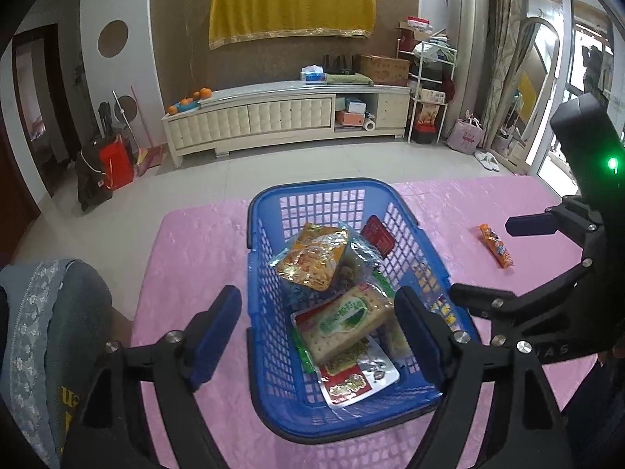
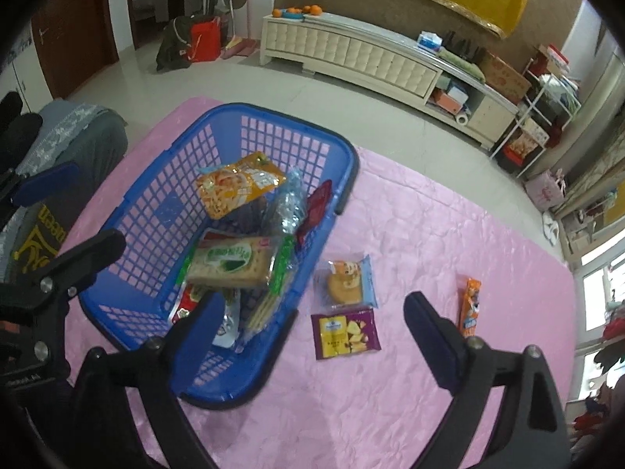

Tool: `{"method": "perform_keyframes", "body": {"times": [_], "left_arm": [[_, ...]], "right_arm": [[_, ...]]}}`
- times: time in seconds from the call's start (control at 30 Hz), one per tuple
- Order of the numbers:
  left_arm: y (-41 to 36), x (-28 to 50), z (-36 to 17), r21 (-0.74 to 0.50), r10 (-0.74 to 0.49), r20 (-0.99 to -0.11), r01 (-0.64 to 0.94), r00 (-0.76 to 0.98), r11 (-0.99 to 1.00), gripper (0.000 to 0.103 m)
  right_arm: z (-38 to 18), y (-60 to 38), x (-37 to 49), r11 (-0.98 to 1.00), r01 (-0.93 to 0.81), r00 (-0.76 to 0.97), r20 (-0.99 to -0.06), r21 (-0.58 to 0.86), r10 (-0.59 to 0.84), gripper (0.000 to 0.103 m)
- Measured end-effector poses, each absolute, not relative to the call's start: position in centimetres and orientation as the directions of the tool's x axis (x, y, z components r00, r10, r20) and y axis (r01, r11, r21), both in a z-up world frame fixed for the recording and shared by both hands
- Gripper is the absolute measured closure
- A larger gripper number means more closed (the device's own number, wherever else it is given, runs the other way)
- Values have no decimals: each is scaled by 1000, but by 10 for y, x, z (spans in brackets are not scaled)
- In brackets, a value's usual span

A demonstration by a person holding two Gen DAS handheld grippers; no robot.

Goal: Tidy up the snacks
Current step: 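Carry both cracker packs into the blue basket and open both tools, then withdraw both tools from the basket toward the orange stick snack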

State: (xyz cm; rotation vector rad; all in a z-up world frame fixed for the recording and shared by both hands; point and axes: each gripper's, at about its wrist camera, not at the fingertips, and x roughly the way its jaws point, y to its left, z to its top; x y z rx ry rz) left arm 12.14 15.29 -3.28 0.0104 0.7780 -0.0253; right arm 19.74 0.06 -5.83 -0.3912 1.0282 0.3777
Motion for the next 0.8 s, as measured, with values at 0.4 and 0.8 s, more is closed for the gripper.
{"method": "perform_keyframes", "body": {"times": [0.4,0.8], "left_arm": [[85,112,-22,38,-48,-715,108,698,993,22],[9,120,-23,58,-83,-720,179,690,982,21]], "right_arm": [[-40,-76,184,909,-415,479,-859,-40,180,8],[-38,-162,178,938,-343,472,-857,38,207,8]]}}
